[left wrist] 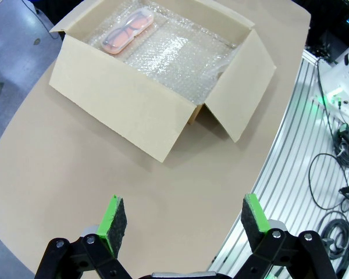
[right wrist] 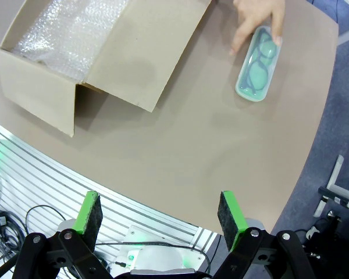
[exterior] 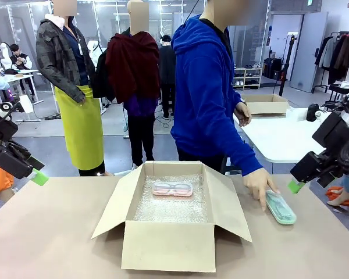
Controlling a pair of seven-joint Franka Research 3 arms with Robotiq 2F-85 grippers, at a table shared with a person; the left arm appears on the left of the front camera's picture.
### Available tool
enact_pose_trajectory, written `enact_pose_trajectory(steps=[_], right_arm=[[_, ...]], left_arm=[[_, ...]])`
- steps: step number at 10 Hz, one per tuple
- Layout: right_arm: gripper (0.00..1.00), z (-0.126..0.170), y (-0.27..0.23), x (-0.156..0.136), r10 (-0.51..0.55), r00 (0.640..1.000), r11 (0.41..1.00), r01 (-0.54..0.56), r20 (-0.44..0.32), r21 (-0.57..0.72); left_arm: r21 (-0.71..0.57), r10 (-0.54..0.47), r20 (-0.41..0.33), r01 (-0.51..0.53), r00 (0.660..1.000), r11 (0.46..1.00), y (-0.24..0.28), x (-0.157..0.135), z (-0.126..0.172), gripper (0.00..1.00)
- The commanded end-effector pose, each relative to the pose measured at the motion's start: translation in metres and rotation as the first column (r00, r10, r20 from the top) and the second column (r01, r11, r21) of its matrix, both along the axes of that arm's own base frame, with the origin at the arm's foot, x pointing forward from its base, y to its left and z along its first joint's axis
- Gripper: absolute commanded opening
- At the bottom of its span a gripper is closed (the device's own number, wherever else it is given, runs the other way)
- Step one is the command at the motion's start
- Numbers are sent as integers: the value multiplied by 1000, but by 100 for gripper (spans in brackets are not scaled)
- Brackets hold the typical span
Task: Pack the glasses set securely to prepare it for shipping.
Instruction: Put the Glasses case from the right side of the table into the Package Box.
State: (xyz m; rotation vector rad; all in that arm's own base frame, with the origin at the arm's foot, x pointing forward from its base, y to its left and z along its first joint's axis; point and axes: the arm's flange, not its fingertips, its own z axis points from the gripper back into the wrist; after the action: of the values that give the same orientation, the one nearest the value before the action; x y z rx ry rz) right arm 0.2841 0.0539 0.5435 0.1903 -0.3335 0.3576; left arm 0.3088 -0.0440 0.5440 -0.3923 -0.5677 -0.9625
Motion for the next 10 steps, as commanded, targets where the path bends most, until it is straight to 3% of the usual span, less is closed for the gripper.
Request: enact_pose_trajectory(steps=[1,3,5,7,10], right_arm=[[100,0,0,0,0,1000,1000,0,0,0],[100,13,-9,23,-44,998,998,42,-41,-41],[100,7,-20,57,-165,985,983,159,-59,-89],[100,-10,-30,92,-245,967,966,237,-71,-107],[100,-49,-39,141,-255,962,964,246,-95,-98]], left_arm=[[-22,-24,7,24,1000,999,2,1,0,100],[-22,-24,7,24,1000,999,2,1,0,100],[-22,-24,7,24,1000,999,2,1,0,100],[-22,-24,7,24,1000,999,2,1,0,100],[-22,-24,7,24,1000,999,2,1,0,100]])
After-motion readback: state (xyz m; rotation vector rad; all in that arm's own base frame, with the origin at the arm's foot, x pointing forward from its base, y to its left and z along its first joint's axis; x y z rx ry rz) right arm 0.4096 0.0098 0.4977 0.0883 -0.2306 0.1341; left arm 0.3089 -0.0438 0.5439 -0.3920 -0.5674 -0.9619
